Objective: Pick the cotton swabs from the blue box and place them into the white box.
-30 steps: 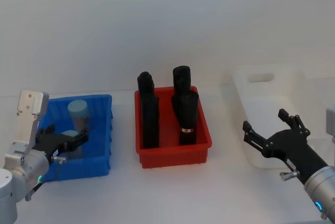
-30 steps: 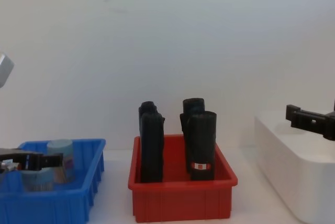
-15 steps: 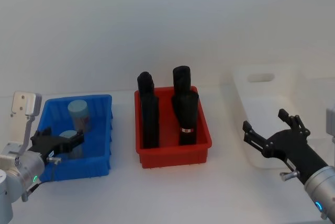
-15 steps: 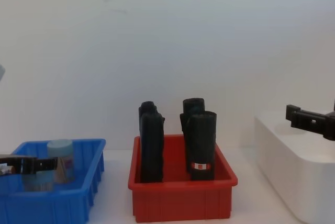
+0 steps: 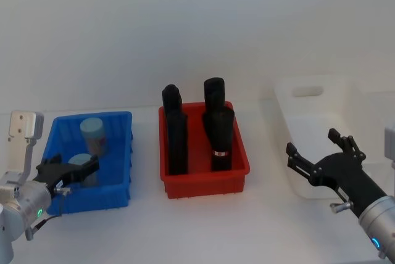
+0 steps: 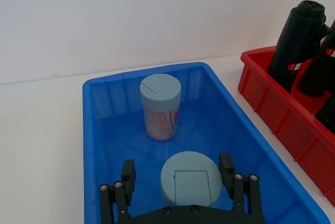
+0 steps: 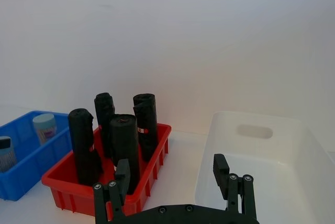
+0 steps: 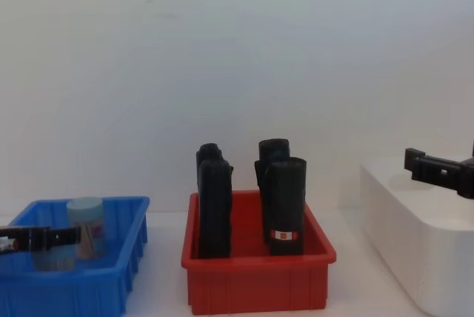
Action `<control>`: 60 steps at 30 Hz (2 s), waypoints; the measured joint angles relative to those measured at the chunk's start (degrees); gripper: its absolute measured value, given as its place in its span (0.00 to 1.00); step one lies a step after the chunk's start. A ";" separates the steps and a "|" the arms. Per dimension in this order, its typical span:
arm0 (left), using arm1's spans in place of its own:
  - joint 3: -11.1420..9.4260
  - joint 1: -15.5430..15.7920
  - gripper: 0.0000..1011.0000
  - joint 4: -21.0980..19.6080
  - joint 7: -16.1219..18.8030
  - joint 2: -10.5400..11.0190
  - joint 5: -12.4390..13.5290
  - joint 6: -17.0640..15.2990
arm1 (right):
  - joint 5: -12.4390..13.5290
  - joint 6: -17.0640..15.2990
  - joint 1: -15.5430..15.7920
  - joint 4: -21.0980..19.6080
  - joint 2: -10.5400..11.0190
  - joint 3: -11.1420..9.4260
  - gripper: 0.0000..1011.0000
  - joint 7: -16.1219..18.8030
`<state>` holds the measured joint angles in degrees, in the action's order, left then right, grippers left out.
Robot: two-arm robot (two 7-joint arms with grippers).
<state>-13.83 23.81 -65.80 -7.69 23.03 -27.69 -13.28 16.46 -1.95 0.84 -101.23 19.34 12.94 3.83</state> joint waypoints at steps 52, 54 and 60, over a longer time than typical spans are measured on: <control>1.15 -1.52 0.65 -17.99 -13.17 2.83 0.16 -5.70 | 0.00 0.00 0.00 0.00 0.00 0.00 0.99 0.00; 1.02 -1.17 0.65 -18.93 -14.80 2.89 0.18 -6.71 | 0.00 0.00 0.00 0.00 0.00 0.00 0.99 0.00; 0.53 -0.13 0.65 -20.91 -19.05 2.90 0.23 -9.04 | 0.00 0.00 0.00 0.00 0.00 0.00 0.99 0.00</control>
<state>-13.30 23.68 -86.71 -26.74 25.92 -27.46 -22.33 16.46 -1.95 0.84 -101.23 19.33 12.94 3.83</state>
